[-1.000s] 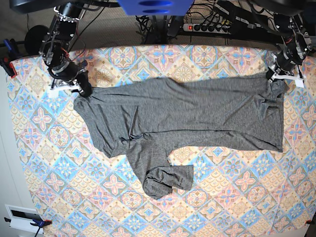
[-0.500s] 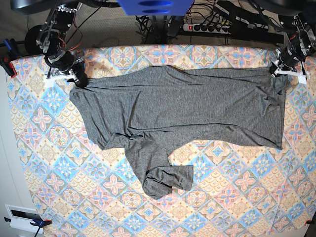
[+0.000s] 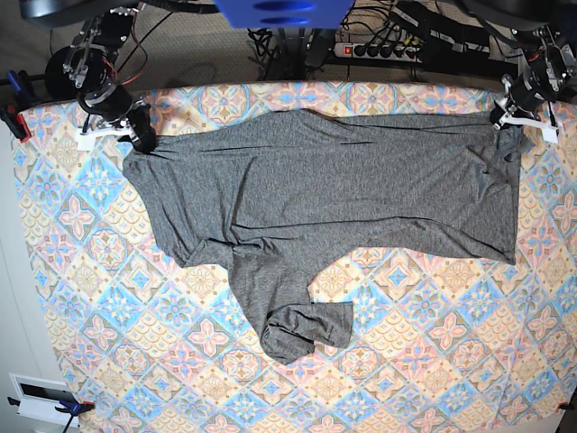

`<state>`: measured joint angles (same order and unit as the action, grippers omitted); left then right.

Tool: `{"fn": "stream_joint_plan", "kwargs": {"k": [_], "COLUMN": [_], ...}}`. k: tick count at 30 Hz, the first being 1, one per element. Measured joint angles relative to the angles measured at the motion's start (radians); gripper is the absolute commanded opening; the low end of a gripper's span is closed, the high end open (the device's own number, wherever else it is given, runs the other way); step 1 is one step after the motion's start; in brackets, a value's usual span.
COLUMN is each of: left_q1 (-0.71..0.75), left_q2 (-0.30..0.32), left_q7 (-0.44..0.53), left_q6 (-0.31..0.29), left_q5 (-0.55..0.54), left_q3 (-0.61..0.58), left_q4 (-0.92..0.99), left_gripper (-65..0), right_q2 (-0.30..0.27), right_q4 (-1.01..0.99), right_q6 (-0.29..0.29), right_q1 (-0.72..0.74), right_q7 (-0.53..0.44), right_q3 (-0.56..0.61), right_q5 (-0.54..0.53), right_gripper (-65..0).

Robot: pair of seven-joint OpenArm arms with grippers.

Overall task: Layout the t-shirt on the table in an organized manner, then fold the t-shirt properly
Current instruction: 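Pull both shoulder corners outward and lay the shirt flat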

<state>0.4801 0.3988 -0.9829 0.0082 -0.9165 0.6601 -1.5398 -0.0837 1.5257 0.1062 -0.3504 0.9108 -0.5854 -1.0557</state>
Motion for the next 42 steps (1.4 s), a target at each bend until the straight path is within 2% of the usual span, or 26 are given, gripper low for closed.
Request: {"fn": "stream_joint_plan", "kwargs": {"k": [4, 8, 13, 40, 42], "left_q1": [0.002, 0.005, 0.005, 0.027, 0.027], "left_q2": [0.000, 0.000, 0.000, 0.000, 0.000], "left_q7": [-0.001, 0.002, 0.002, 0.006, 0.006], "left_q6": [-0.002, -0.002, -0.002, -0.002, -0.002], "left_q5": [0.001, 0.000, 0.001, -0.007, -0.007], "left_q3": [0.000, 0.000, 0.000, 0.002, 0.002], "left_q4": [0.000, 0.000, 0.000, -0.003, -0.003], "left_gripper": [-65.0, -65.0, -65.0, -65.0, -59.6], "right_q2": [-0.034, -0.035, -0.069, -0.069, -0.069], "right_q4": [0.000, -0.003, -0.006, 0.005, 0.005], "right_q6": [0.004, 0.003, 0.002, 0.014, 0.014], "right_q1": [-0.004, -0.005, -0.007, -0.056, -0.056], "right_q7": [0.018, 0.009, 0.014, -0.005, -0.004], "right_q3": [0.003, 0.002, 0.002, 0.002, 0.002], "right_q5": [0.001, 0.000, 0.004, -0.004, -0.004], "right_gripper": [-65.0, -65.0, -65.0, -64.6, -62.0]}}
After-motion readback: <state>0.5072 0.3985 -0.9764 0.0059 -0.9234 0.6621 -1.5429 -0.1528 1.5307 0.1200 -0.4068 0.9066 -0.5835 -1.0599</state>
